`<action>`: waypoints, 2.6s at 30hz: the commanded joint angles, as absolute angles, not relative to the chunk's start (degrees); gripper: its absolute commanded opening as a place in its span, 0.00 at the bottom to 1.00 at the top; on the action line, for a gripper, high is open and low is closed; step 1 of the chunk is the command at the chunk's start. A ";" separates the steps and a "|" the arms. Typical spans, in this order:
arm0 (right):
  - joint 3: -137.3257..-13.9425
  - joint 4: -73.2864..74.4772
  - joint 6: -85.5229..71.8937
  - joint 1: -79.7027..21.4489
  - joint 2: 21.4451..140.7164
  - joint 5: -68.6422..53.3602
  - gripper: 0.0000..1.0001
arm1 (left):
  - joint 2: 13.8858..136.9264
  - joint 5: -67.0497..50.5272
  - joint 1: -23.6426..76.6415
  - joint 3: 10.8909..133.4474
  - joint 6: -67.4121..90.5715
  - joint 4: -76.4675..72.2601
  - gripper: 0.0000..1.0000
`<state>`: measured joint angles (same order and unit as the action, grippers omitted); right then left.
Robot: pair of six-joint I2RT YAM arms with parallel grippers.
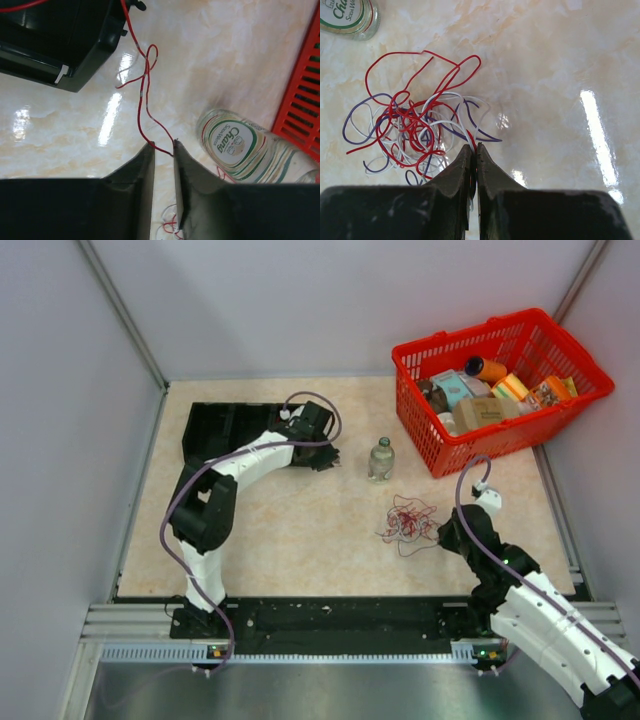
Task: Untangle the cables
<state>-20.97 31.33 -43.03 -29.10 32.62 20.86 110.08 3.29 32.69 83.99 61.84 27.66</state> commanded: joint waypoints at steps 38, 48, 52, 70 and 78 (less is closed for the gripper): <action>-20.92 29.27 -42.36 -28.74 32.35 21.01 0.00 | 112.49 -8.01 15.03 86.75 31.90 23.55 0.00; -21.00 29.09 -42.19 -28.83 32.43 20.83 0.00 | 107.42 -0.79 16.17 85.79 30.50 25.14 0.44; -21.09 28.74 -41.57 -28.74 33.05 19.69 0.00 | 101.44 -2.54 16.17 83.24 30.76 24.00 0.64; -17.14 1.86 -33.83 -33.99 43.68 -18.20 0.00 | 64.43 -21.00 41.12 38.43 38.41 -6.40 0.66; -20.83 1.31 -32.52 -40.87 49.48 -15.29 0.00 | 65.39 -13.73 52.89 42.01 24.81 5.53 0.58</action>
<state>-17.45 5.19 -33.76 -40.23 47.18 -13.89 66.30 -18.37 47.59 37.91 32.95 3.51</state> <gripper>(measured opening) 0.031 0.596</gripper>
